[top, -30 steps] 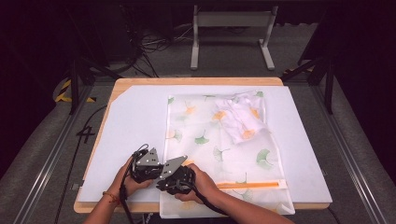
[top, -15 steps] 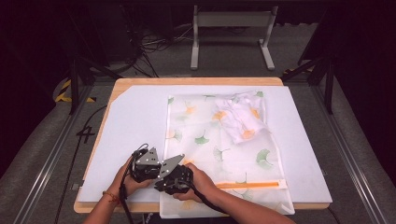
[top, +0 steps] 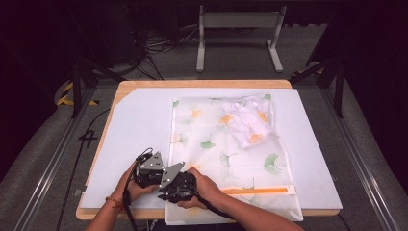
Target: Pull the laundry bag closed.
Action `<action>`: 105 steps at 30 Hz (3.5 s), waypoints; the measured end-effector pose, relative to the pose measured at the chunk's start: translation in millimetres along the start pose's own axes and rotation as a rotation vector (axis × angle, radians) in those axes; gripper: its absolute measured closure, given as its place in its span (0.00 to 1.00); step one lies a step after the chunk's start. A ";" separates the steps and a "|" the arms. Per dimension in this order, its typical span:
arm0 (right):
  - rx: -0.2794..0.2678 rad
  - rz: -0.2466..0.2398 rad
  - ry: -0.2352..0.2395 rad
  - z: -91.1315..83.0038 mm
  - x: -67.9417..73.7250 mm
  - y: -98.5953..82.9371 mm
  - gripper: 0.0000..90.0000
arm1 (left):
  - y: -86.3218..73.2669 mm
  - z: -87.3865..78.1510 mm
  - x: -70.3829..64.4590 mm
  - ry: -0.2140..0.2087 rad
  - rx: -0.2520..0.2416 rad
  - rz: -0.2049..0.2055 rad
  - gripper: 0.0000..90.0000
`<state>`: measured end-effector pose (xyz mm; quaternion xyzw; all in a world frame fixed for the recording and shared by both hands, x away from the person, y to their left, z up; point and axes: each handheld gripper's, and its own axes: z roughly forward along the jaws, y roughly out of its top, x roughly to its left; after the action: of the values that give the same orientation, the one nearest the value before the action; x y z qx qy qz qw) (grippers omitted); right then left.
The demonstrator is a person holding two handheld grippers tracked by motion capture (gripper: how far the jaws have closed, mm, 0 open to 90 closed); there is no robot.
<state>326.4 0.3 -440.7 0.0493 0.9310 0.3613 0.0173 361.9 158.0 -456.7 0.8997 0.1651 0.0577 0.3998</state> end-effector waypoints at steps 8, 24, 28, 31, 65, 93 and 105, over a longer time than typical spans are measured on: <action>-0.041 0.015 0.013 -5.8 -2.6 -1.4 0.99 | -0.1 0.0 0.1 -0.002 -0.003 -0.004 1.00; -0.125 0.031 0.027 -24.4 -6.0 -6.2 0.99 | -0.1 0.0 -0.1 0.003 -0.001 -0.001 1.00; -0.108 0.014 0.026 -21.7 -1.1 -7.4 0.98 | -0.1 0.0 -0.1 0.002 -0.002 -0.002 1.00; -0.112 0.006 0.022 -22.5 -0.1 -8.3 0.98 | -0.2 0.0 -0.1 0.002 -0.002 -0.001 1.00; -0.161 -0.022 0.046 -28.8 -7.0 -26.5 1.00 | -4.8 -6.2 -17.8 -0.021 0.011 -0.010 0.97; -0.122 -0.027 0.042 -26.1 -5.6 -36.1 1.00 | -5.5 -8.8 -16.6 0.018 0.037 0.036 1.00; -0.105 -0.018 0.038 -19.4 -5.2 -33.0 0.94 | -5.9 -8.4 -15.3 0.005 0.031 0.031 1.00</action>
<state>327.6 -37.4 -448.6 0.0332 0.9113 0.4104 0.0055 344.1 162.4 -454.9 0.9082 0.1530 0.0634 0.3845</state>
